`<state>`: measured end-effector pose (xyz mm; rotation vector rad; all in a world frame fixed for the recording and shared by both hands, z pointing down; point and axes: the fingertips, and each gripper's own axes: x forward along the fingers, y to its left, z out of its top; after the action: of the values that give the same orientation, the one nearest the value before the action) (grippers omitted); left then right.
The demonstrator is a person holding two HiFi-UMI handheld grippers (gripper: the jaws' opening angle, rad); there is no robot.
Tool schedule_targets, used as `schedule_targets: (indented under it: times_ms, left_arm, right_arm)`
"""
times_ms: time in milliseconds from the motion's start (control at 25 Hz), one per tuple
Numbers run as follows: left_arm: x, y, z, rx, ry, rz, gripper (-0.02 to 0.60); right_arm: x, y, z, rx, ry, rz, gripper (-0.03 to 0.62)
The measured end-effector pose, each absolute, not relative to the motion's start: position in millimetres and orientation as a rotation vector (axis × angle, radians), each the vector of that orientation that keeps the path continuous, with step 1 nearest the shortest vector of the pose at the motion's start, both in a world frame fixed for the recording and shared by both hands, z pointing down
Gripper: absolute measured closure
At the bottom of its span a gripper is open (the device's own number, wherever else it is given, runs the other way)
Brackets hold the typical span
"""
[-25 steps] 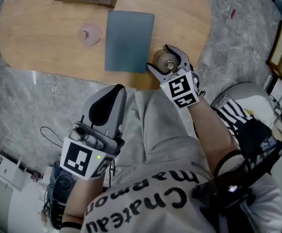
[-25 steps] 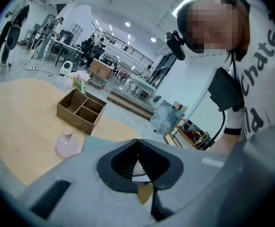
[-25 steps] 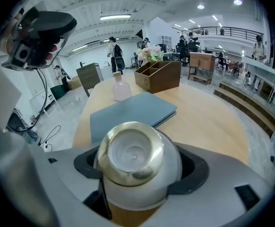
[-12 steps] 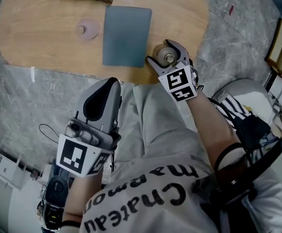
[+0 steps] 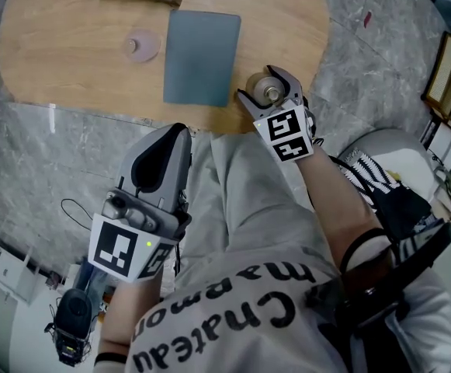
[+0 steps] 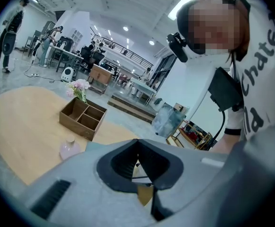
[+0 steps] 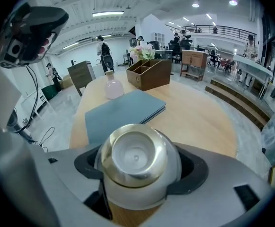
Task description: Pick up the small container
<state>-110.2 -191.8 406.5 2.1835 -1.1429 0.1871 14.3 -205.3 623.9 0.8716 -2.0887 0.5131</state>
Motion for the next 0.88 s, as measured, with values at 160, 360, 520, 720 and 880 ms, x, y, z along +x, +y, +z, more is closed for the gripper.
schedule_targets:
  times_ms: [160,360,520,720,880]
  left_arm:
    - [-114,-192,398,2.196,-1.156,0.179,0.566]
    - [-120,-194,380,2.212,-1.165,0.152,0.567]
    - [-126,-198,361,2.228,-1.183,0.107,0.566]
    - [-133,-201,331,2.255,-1.201,0.067,0.566]
    - [-139,-208,304,2.298,-1.220,0.043,0.566]
  right_arm:
    - [14,-207,616,0.902,-2.085,0.527,0.247]
    - [14,-214,594,0.965,-2.087,0.544,0.247]
    - [14,-224,566,1.047,-2.108,0.591,0.247]
    - [9,-234,514,1.163,-2.168,0.676,0.249]
    - [2,-249,458,1.261,-2.253,0.731,0.249]
